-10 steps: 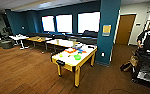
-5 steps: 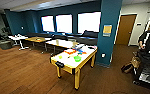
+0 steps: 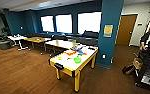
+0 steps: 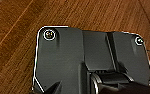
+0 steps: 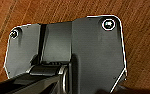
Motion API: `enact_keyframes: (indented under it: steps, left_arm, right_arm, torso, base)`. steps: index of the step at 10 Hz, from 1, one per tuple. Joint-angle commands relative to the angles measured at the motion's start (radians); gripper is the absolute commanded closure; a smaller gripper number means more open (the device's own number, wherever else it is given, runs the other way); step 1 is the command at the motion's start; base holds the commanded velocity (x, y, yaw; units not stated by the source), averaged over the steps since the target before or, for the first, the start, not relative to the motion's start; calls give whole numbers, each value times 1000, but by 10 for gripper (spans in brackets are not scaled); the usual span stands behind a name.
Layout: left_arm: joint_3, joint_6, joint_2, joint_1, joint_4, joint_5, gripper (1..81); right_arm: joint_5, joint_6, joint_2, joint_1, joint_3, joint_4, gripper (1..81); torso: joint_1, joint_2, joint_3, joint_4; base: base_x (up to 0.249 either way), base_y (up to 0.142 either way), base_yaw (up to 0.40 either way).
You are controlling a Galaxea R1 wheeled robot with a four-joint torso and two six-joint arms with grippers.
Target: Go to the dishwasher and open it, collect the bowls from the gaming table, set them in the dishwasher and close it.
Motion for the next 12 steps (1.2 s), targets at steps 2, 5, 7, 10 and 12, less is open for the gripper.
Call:
enact_keyframes:
  steps: [2, 5, 7, 10, 12]
  left_arm:
    - [-2, 4, -5, -56, -2, 50, 10]
    - [-2, 4, -3, -56, -1, 50, 10]
    - [-2, 4, -1, -56, 2, 50, 10]
    - [-2, 4, 0, -56, 4, 50, 10]
    - [-2, 4, -1, -56, 4, 50, 10]
  right_arm:
    - [-52, -2, 1, 54, 0, -1, 10]
    - [-52, -2, 2, 54, 0, -2, 10]
    - [-52, -2, 1, 52, 0, -2, 10]
    - [-52, -2, 1, 54, 0, -2, 10]
    - [-52, -2, 1, 55, 0, -2, 10]
  torso:
    - [0, 0, 0, 0]
    - [0, 0, 0, 0]
    - [0, 0, 0, 0]
    - [0, 0, 0, 0]
    - [0, 0, 0, 0]
  base:
    - [130, 81, 0]
    - [122, 77, 0]
    - [121, 61, 0]
    - [124, 61, 0]
    - [131, 30, 0]
